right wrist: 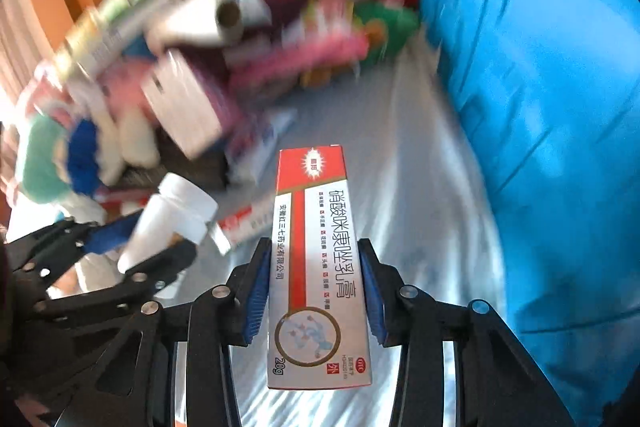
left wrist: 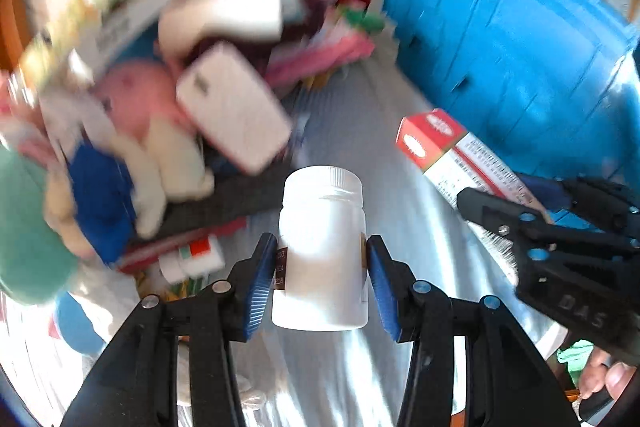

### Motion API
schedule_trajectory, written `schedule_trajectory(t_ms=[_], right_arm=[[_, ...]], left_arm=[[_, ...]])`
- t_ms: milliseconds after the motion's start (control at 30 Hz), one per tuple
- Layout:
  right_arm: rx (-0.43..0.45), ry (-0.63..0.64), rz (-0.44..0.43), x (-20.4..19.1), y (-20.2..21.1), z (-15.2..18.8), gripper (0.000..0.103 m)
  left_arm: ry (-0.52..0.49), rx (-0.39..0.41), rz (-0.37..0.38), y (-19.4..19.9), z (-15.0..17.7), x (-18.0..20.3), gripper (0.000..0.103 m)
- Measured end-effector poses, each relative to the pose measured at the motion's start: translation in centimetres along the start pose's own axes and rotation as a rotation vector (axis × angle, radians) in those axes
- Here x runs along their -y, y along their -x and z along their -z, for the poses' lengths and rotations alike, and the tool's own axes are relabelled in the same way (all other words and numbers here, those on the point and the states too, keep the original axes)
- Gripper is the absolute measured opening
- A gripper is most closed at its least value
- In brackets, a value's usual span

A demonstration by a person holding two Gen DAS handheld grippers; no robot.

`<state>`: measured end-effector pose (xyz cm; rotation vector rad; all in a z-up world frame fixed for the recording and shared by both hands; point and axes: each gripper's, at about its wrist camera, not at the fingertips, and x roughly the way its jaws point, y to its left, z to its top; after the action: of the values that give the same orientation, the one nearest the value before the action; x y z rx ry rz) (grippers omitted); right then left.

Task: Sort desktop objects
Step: 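Grasp the white bottle with left tool while right tool grasps the red-white tube box, then carry both items into the blue bin and open both tools to drop them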

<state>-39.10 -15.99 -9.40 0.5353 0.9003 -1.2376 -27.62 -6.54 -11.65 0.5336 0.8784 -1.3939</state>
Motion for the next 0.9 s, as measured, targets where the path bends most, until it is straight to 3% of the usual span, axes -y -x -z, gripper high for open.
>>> schedule_trajectory(t_ms=[267,533,700,900], right_arm=[[0.306,0.002,0.110,0.5,12.2,-2.4,0.040],[0.526,0.027,0.204,5.4,23.2,-2.5,0.040],[0.581,0.032,0.247,11.3,26.7,-2.9,0.040],[0.544,0.025,0.285,21.2,27.0,-3.3,0.040]], left_arm=[[-0.068,0.221,0.093,8.5,-4.3,3.4,0.045],[-0.171,0.382,0.172,14.3,-9.1,11.8,0.045],[-0.196,0.362,0.202,15.0,-12.1,18.2,0.045],[-0.250,0.308,0.205,14.5,-14.8,26.9,0.045]])
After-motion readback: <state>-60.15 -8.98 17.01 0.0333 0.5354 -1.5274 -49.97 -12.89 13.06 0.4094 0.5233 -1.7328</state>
